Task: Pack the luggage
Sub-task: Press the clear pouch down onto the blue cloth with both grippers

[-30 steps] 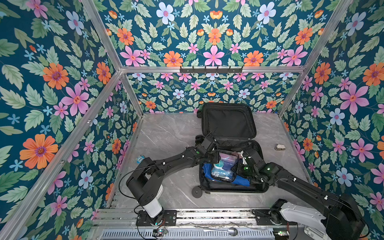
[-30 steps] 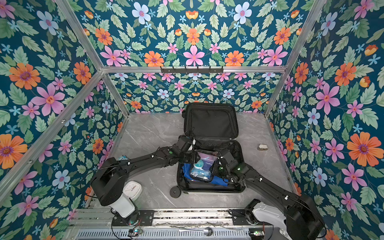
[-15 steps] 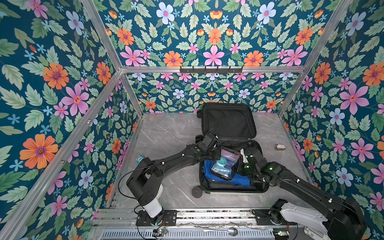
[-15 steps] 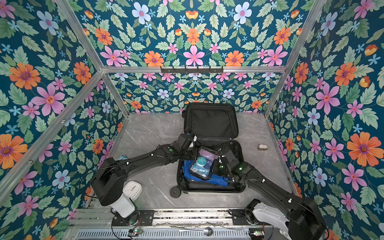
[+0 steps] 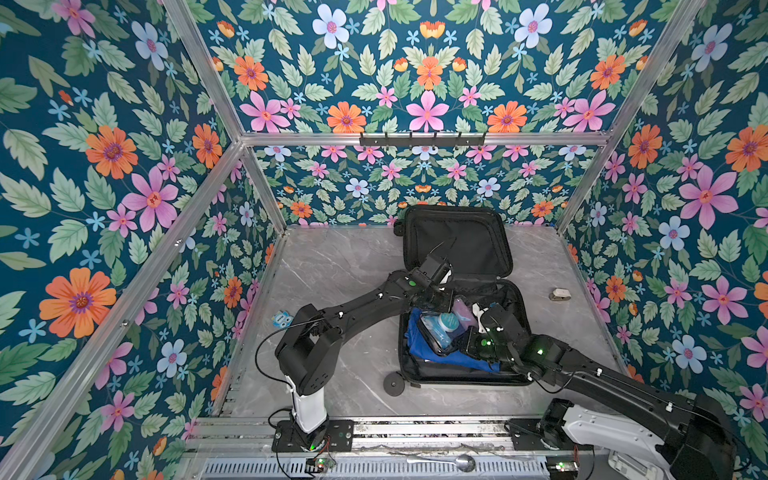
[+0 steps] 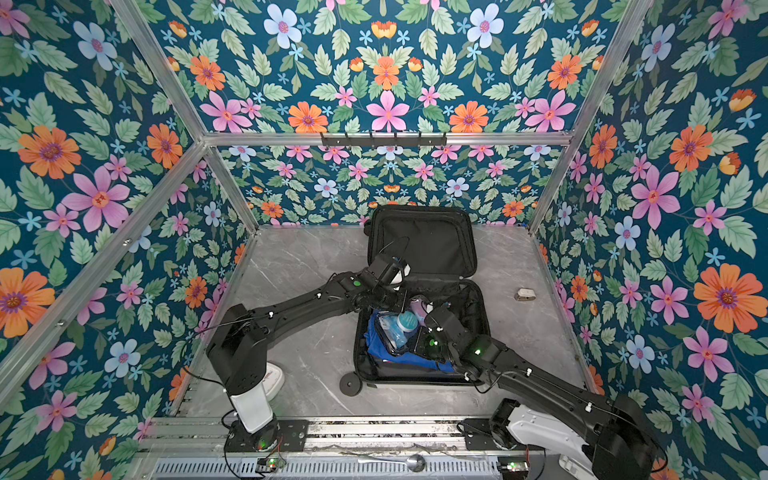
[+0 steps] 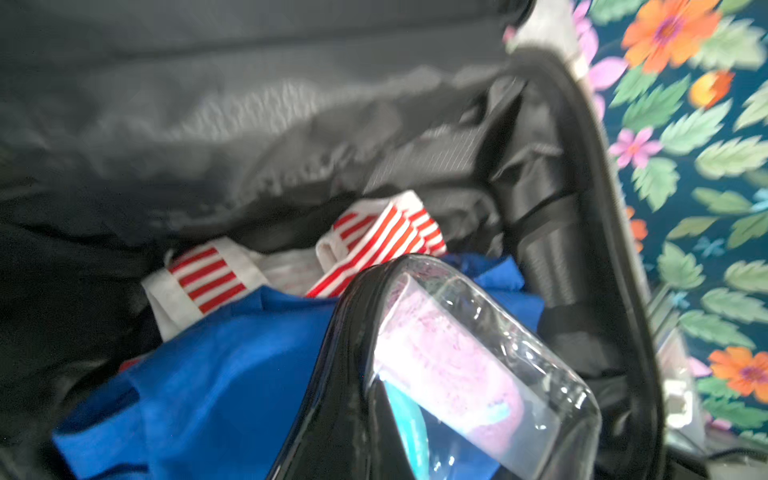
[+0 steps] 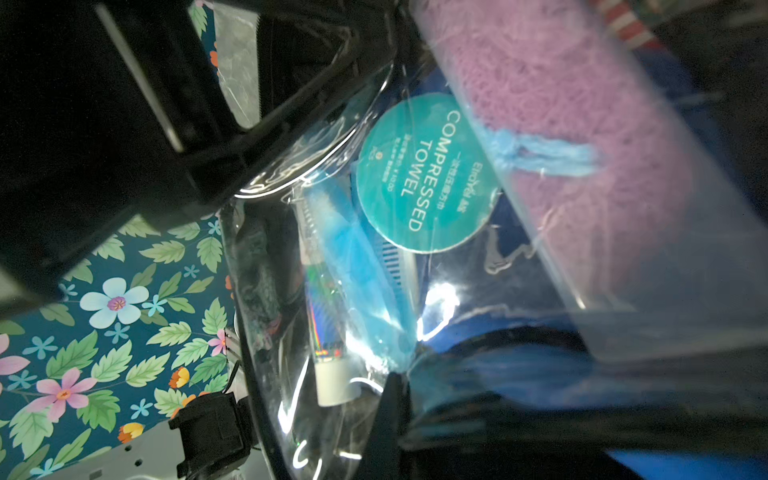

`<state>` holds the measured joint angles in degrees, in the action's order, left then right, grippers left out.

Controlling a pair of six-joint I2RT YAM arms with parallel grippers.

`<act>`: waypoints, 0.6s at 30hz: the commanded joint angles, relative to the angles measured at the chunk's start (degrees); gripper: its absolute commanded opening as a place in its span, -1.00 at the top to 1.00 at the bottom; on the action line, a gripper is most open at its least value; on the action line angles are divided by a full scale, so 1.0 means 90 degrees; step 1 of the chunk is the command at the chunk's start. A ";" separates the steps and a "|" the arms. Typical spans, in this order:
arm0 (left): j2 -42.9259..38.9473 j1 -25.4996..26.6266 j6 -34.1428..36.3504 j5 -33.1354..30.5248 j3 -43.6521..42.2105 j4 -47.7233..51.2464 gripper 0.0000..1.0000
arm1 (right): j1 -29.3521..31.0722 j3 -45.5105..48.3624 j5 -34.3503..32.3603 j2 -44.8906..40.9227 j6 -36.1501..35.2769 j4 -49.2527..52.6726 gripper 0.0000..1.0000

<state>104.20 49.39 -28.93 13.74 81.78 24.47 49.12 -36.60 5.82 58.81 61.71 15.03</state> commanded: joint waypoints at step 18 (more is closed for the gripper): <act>0.0501 -0.0126 0.1164 0.0337 -0.0051 -0.1085 1.00 | 0.0733 -0.0797 0.0391 0.0698 -0.0268 -0.0090 -0.15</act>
<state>108.44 48.36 -20.86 14.41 81.30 18.37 55.68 -42.83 9.41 66.32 62.26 12.34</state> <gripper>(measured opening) 0.055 0.554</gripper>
